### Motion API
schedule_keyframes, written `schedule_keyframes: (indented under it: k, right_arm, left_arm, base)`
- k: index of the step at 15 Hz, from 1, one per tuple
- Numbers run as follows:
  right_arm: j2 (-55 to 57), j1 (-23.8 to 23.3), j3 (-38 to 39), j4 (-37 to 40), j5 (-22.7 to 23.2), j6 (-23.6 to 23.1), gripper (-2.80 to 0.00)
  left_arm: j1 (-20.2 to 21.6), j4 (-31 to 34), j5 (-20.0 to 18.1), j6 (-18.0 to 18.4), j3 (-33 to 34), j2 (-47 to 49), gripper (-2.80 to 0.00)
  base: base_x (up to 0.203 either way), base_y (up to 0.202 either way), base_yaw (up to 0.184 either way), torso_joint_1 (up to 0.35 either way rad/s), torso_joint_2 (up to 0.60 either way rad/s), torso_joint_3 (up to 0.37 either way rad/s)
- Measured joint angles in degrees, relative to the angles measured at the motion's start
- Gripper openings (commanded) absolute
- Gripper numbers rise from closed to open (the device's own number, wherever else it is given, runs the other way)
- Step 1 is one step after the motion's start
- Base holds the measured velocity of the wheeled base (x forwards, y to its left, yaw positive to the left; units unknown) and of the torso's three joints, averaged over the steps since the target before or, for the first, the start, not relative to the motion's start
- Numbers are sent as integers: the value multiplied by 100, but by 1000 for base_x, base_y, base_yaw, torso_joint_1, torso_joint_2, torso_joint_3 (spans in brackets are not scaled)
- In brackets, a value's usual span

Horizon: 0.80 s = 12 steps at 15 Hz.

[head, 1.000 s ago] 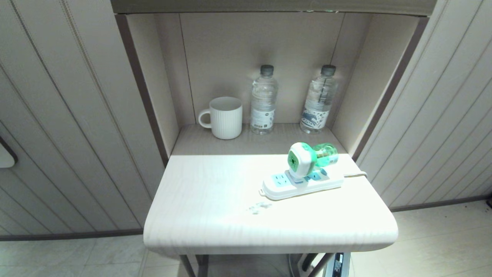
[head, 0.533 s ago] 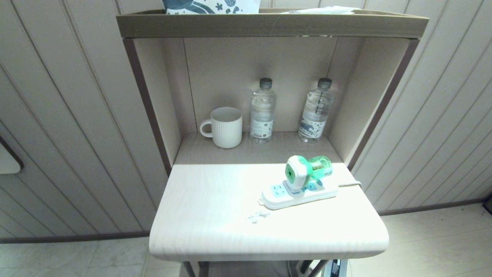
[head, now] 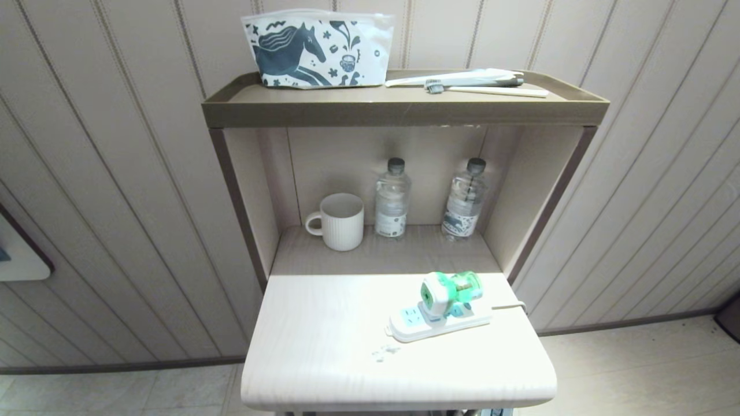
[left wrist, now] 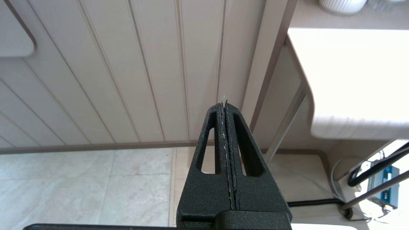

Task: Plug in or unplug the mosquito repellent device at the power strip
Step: Hold the socket with your left hand and unplug it with your right hand

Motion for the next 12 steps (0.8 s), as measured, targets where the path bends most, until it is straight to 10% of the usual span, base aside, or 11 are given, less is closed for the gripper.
schedule_keyframes:
  k: [12]
  right_arm:
    - [7,0,0,2,9,0,-280]
  left_arm:
    - [0,-1,0,5,0,0,-280]
  base:
    - [0,0,0,255,-545,-287]
